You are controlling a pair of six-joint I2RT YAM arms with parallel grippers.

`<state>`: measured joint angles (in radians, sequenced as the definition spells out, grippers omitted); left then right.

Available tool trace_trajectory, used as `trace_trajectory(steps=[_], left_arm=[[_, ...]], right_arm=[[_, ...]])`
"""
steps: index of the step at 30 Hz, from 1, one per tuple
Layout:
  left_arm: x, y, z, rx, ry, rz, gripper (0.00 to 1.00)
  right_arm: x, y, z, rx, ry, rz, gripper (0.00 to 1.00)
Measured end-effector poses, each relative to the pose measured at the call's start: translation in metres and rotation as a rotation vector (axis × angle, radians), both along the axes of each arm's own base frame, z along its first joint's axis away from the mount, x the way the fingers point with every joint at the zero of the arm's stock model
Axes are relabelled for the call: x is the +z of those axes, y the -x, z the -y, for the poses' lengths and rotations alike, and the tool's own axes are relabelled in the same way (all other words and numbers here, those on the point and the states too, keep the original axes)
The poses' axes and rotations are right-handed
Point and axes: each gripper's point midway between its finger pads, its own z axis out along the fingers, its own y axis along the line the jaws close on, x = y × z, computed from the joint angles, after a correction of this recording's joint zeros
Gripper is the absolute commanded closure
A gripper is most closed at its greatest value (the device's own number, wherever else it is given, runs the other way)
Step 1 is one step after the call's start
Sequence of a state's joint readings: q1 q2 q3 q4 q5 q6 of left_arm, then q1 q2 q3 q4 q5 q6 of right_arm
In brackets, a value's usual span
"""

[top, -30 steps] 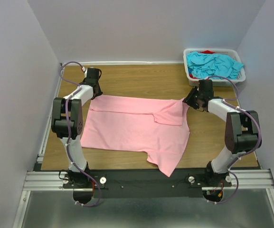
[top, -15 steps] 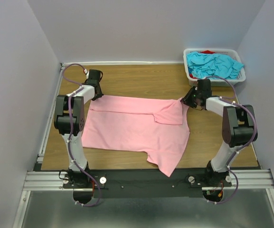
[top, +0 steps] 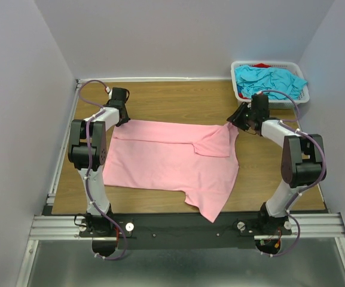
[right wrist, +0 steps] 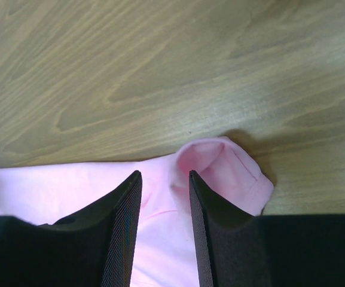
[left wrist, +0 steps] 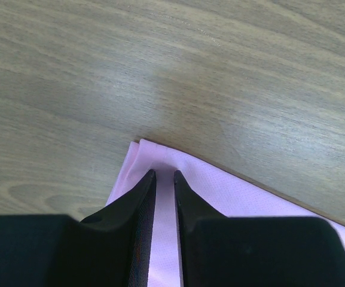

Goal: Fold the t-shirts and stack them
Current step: Fold the tshirt

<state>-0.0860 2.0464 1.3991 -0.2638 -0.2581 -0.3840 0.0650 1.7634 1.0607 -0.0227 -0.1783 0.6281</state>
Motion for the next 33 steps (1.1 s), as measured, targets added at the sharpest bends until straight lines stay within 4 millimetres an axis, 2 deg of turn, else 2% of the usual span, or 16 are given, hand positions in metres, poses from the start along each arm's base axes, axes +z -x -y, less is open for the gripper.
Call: trace_trajectory(steps=[5,14,16,17,21,23,27,33], left_arm=[[0.000,0.000,0.000,-0.001,-0.002,0.000,0.74],[0.000,0.000,-0.001,0.000,-0.004,0.002,0.74],[0.000,0.000,-0.001,0.000,-0.004,0.002,0.75],[0.000,0.000,-0.001,0.000,-0.004,0.003,0.75],[0.000,-0.001,-0.001,0.000,-0.004,0.004,0.74],[0.000,-0.001,-0.001,0.000,-0.004,0.004,0.74],[-0.001,-0.001,-0.001,0.001,-0.005,0.004,0.74],[-0.001,-0.001,-0.002,0.005,-0.010,0.004,0.75]], right_arm=[[0.004,-0.009,-0.001,0.001,-0.003,0.015,0.56],[-0.021,-0.016,-0.002,-0.012,-0.012,-0.039,0.59],[-0.024,-0.016,-0.002,-0.017,-0.017,-0.049,0.63],[-0.026,-0.016,-0.002,-0.020,-0.018,-0.052,0.70],[-0.027,-0.016,-0.001,-0.030,-0.017,-0.055,0.86],[-0.027,-0.016,0.000,-0.034,-0.015,-0.054,0.90],[-0.026,-0.013,0.006,-0.050,-0.002,-0.051,0.93],[-0.014,0.003,0.025,-0.091,0.015,-0.033,0.95]])
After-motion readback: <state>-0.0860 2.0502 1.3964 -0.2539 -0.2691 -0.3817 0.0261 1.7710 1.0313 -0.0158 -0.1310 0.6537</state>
